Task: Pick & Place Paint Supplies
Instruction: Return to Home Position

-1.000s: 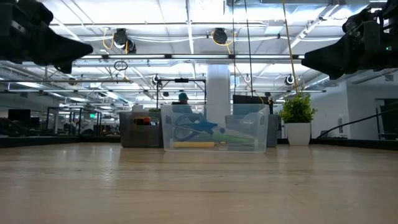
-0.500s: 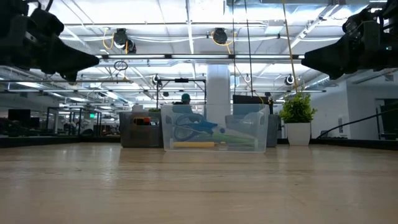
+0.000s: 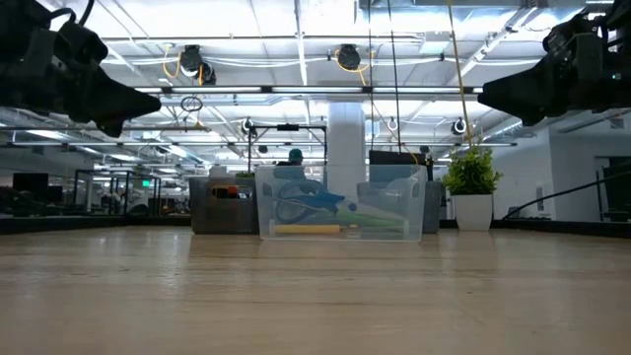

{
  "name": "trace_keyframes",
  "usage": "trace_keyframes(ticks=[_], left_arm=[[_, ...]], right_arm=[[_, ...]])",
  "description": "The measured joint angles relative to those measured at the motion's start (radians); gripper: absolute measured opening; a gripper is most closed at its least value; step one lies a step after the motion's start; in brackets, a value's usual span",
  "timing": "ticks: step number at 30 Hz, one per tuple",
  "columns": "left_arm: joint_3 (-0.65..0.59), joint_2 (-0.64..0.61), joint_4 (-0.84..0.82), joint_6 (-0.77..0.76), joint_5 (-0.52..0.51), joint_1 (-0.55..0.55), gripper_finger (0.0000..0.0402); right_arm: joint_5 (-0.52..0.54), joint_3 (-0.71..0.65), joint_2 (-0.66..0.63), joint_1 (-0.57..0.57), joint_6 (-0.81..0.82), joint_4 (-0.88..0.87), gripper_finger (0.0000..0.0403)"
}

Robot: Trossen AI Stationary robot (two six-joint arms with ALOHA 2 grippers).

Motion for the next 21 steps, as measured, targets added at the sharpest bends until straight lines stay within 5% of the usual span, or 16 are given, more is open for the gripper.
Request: trace_keyframes(ticks=[21], left_arm=[[0.002,0.0,0.012,-0.003,-0.001,0.0,0.0042]], right_arm=[[0.0,0.0,0.0,0.0,0.0,0.0,0.0155]])
